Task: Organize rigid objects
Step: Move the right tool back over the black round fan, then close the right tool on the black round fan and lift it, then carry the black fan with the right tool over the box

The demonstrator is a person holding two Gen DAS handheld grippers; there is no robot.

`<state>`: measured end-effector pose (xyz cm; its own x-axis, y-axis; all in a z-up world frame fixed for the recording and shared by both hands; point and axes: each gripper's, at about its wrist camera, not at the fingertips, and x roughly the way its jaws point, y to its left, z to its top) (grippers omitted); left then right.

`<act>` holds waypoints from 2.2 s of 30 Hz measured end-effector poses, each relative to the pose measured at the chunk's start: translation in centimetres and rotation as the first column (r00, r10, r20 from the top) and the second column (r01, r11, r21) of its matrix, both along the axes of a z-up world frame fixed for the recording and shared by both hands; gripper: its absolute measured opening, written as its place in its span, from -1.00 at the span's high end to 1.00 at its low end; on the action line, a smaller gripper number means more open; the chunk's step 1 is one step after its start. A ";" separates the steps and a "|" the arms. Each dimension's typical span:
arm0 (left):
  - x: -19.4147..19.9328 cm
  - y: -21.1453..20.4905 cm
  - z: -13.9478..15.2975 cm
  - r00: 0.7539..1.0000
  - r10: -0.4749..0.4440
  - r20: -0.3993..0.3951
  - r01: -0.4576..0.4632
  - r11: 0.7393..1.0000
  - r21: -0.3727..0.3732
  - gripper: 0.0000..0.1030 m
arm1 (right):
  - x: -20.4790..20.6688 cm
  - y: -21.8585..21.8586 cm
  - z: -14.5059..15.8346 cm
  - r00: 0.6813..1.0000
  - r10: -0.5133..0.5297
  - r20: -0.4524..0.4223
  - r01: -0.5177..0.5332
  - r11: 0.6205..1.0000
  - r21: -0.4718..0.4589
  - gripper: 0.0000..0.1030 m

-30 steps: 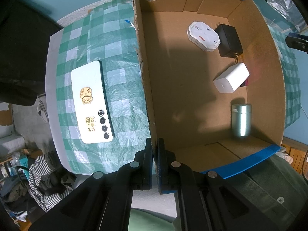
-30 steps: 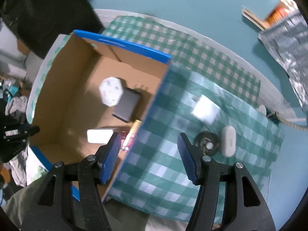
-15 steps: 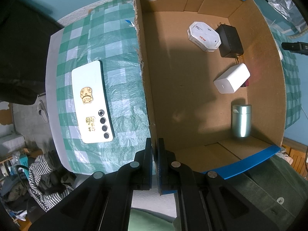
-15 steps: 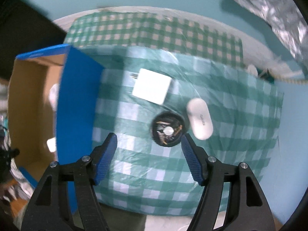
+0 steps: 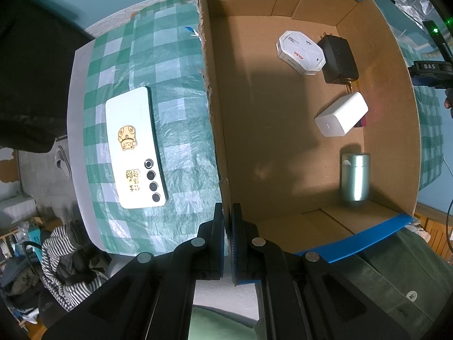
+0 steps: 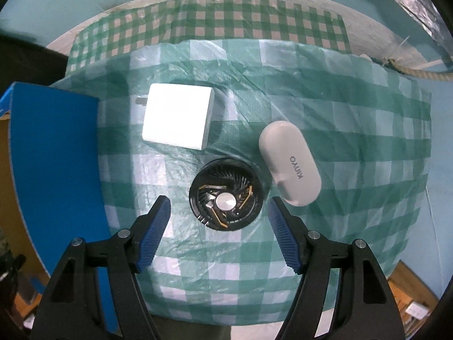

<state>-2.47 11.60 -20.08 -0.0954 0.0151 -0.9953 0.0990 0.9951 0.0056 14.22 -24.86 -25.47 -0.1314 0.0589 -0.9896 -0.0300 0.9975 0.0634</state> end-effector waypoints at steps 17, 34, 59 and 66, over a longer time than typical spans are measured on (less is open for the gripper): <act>-0.4 0.0 0.1 1.000 -0.002 0.004 0.002 1.000 0.001 0.92 | 0.2 0.4 -2.4 0.999 0.031 0.016 -0.030 0.998 -0.052 -0.21; -0.4 0.0 0.2 1.000 -0.003 0.003 0.003 1.000 0.003 0.92 | -2.7 3.1 -0.6 0.982 0.187 0.024 -0.186 0.982 -0.021 -0.20; -0.4 0.0 0.2 1.000 -0.003 0.003 0.003 1.000 0.003 0.92 | -4.6 9.3 9.5 0.911 0.384 0.152 -0.388 0.922 -0.004 -0.20; -0.4 0.1 0.2 1.000 -0.002 0.003 0.002 1.000 0.003 0.92 | -5.1 12.1 11.4 0.881 0.436 0.181 -0.446 0.895 0.016 -0.20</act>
